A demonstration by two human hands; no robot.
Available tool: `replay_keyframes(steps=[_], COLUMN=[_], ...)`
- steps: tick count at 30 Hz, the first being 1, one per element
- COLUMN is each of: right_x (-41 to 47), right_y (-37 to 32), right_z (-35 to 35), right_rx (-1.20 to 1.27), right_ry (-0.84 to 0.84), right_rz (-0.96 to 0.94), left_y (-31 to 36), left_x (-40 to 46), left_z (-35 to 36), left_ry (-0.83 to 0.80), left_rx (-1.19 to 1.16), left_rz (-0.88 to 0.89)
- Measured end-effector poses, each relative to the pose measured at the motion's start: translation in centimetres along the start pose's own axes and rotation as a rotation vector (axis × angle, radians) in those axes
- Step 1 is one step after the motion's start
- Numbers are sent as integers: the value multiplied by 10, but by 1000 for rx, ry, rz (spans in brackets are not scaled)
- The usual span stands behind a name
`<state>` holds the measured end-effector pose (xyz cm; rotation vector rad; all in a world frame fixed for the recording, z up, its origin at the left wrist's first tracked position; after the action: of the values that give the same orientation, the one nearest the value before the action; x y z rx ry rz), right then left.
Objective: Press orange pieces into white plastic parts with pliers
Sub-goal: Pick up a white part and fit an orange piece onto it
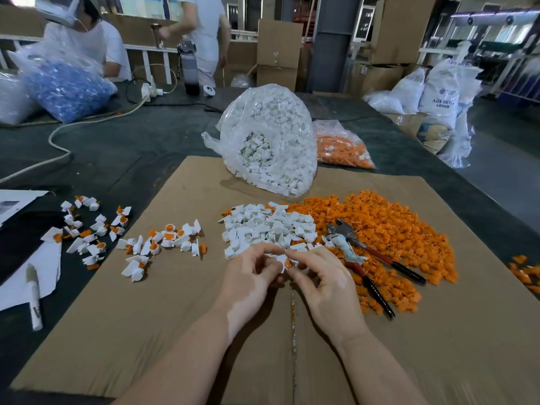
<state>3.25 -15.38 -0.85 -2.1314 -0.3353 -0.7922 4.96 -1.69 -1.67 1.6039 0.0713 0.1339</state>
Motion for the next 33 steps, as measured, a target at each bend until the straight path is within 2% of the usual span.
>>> replay_keyframes(steps=[16,19,21,22,25,27,30,33], right_x=[0,4,9,13,26,32,35,34], right_y=[-3,-1,5,9,24,31,35,34], right_z=[-1,-10,-21,-27,-42,-47,-48,-50], right_rx=[-68,-194,-365,-475,-773,-848,-909,-987], right_ry=[8,131,240,235,-13,-197,-312,-284], right_rz=[-25,9,128,233,576,676,669,577], left_y=[1,3,4,4,4,4,4,4], left_x=[4,6,7,8,12,13,15,16], left_z=[4,4,5,5,5,5,7,7], left_ry=[32,39,41,44,65,75,81,98], left_rx=[27,-45,-90,-106,-119,-139,-173,-181], left_rz=[23,-37,-70,-84,-105,-117,-142,-152])
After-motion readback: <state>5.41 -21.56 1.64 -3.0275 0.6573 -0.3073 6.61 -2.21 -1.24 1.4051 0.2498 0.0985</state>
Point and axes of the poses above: each hand's wrist, its own x-axis towards the middle knuckle, its own z-axis out of the palm, y = z × x, the point moved 2 cm from there along x, towards the middle knuckle, and after that the axes turned 10 degrees about y, right-handed, at the moved point
